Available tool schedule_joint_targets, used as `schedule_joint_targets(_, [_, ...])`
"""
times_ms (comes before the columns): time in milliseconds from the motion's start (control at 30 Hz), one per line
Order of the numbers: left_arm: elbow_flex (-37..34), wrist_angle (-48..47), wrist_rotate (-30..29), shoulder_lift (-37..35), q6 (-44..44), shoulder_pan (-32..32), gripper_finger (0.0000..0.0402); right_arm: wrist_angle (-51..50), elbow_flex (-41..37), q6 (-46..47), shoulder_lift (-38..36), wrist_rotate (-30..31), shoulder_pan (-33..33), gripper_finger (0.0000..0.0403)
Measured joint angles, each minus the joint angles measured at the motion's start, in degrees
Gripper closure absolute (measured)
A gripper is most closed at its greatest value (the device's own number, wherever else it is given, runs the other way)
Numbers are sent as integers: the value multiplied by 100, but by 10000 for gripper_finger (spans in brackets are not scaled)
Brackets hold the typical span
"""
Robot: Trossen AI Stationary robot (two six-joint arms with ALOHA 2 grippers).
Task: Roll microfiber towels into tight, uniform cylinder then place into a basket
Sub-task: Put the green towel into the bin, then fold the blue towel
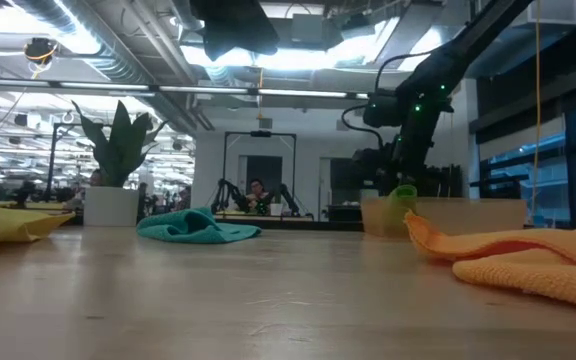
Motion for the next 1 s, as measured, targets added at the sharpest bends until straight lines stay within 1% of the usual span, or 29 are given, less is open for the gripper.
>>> schedule_joint_targets(167, [0, 0, 0, 0, -1, 0, 333, 47, 28, 188, 0, -40, 0, 256])
schedule_joint_targets(267, [0, 0, 0, 0, 0, 0, 333, 46, 159, 295, 0, -241, 0, 241])
schedule_joint_targets(433, [0, 0, 0, 0, 0, 0, 333, -101, 449, 278, 0, -299, 0, 234])
schedule_joint_targets(600, [0, -3, 0, 0, 0, 0, 333, -531, 730, 274, 0, -286, 0, 233])
schedule_joint_targets(700, [0, -29, 0, 0, 0, 0, 333, -854, 949, 276, -24, -30, 2, 233])
schedule_joint_targets(800, [0, -48, 0, 0, 0, 0, 333, -1250, 1155, 185, -176, 481, 63, 233])
schedule_joint_targets(900, [0, -50, 0, 0, -9, 0, 333, -1610, 1342, -28, -460, 1071, 210, 233])
schedule_joint_targets(1000, [0, -57, 0, 0, -107, 0, 333, -1841, 1383, -469, -881, 1270, 449, 233])
